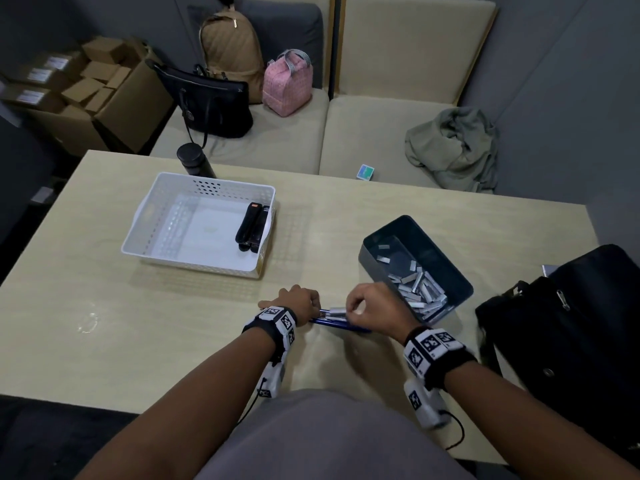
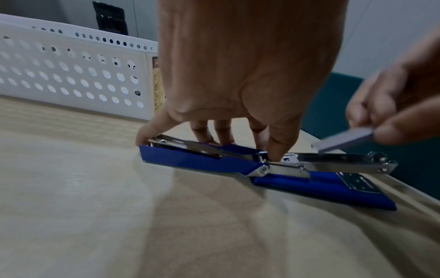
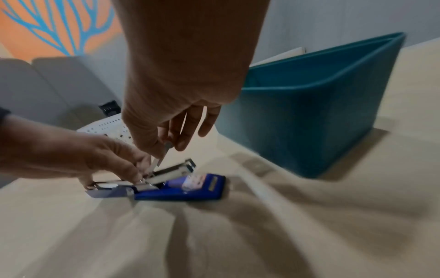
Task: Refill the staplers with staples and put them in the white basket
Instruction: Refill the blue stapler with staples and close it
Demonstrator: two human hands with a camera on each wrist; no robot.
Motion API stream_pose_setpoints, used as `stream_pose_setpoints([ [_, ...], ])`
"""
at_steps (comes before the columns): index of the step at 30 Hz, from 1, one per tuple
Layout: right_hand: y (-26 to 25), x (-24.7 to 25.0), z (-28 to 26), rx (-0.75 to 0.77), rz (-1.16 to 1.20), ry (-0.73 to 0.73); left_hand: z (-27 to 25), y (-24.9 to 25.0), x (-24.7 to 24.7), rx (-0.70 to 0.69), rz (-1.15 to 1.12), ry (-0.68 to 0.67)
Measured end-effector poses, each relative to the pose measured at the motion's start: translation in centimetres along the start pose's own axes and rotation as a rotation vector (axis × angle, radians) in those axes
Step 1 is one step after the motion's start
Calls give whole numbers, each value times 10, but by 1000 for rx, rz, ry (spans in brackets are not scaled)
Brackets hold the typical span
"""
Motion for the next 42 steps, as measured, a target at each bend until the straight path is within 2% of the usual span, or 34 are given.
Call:
stream_pose_setpoints([
  [6, 17, -17, -11, -57, 30, 34, 1, -4, -1, -25, -16, -6],
  [11, 19, -23, -10, -73, -38, -6, 5, -4, -2, -29, -11, -4],
  [17, 17, -28, -9, -37, -33, 46, 7, -4, -4, -30, -23, -18],
  [30, 22, -31, -11, -60, -9, 52, 20, -4, -10, -63, -35, -49],
  [35, 22, -33, -10, -6, -37, 75, 18, -4, -9, -46, -35, -24],
  [42, 20, -32, -10, -5, -36, 65, 18, -5, -8, -37, -34, -15],
])
Point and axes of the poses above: each hand's wrist, its own z-axis towards the middle knuckle, its own x-axis out of the back of the hand, y = z × x, the point moved 3 cm from there along z, towards the middle knuckle, and after that the axes turned 1 degree about -y, right-handed, at the moved point
